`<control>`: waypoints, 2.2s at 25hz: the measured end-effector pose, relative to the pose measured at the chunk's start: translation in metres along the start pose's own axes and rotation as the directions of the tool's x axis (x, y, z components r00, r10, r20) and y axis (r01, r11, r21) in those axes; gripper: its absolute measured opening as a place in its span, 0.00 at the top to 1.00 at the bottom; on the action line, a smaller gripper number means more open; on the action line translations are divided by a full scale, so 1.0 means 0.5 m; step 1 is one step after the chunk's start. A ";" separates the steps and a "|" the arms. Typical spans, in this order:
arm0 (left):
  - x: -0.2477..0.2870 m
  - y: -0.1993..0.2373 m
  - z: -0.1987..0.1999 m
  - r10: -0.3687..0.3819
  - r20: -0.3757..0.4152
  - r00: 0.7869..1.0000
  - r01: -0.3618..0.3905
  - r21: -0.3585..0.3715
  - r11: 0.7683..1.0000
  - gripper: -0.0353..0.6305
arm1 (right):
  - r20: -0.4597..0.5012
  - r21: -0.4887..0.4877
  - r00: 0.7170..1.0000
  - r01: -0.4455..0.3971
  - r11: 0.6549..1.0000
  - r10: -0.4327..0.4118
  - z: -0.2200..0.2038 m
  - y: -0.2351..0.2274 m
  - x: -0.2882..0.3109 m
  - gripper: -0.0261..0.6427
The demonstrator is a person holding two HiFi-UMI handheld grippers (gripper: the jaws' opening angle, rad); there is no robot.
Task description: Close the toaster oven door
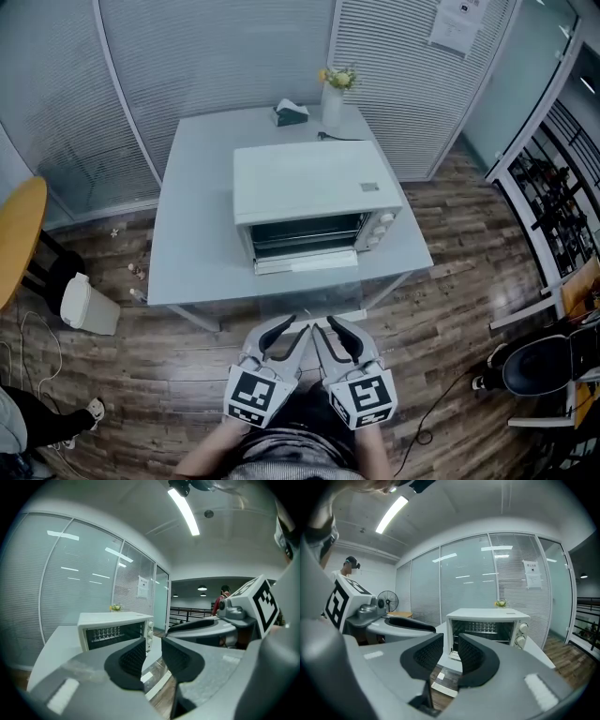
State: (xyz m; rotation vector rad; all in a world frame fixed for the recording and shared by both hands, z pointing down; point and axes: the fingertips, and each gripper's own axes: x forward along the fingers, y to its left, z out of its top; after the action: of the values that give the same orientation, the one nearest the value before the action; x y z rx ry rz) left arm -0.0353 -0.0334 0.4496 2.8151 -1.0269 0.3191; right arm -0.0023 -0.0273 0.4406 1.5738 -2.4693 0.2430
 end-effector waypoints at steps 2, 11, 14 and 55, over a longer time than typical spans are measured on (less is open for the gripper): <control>0.002 0.005 -0.003 0.007 -0.003 1.000 -0.007 0.004 1.000 0.79 | -0.003 0.003 1.000 -0.004 1.000 0.004 -0.004 0.000 0.007 0.82; 0.035 0.034 -0.039 0.060 -0.051 0.997 -0.061 -0.020 0.998 0.79 | -0.046 0.008 0.998 -0.045 0.999 0.046 -0.016 -0.033 0.052 0.82; 0.049 0.047 -0.053 0.087 -0.066 0.994 -0.089 -0.032 0.996 0.79 | -0.066 0.000 0.996 -0.057 0.998 0.057 -0.026 -0.041 0.070 0.82; 0.241 0.024 -0.607 0.133 -0.567 0.813 0.150 0.424 0.893 0.76 | -0.345 0.114 0.937 -0.016 0.993 0.054 -0.273 -0.127 0.082 0.79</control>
State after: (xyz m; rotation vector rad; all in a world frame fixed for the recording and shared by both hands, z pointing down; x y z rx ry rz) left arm 0.0002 -0.0591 0.7733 2.7454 -0.8641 1.4984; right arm 0.0495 -0.0562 0.5847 1.3845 -2.2404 0.6167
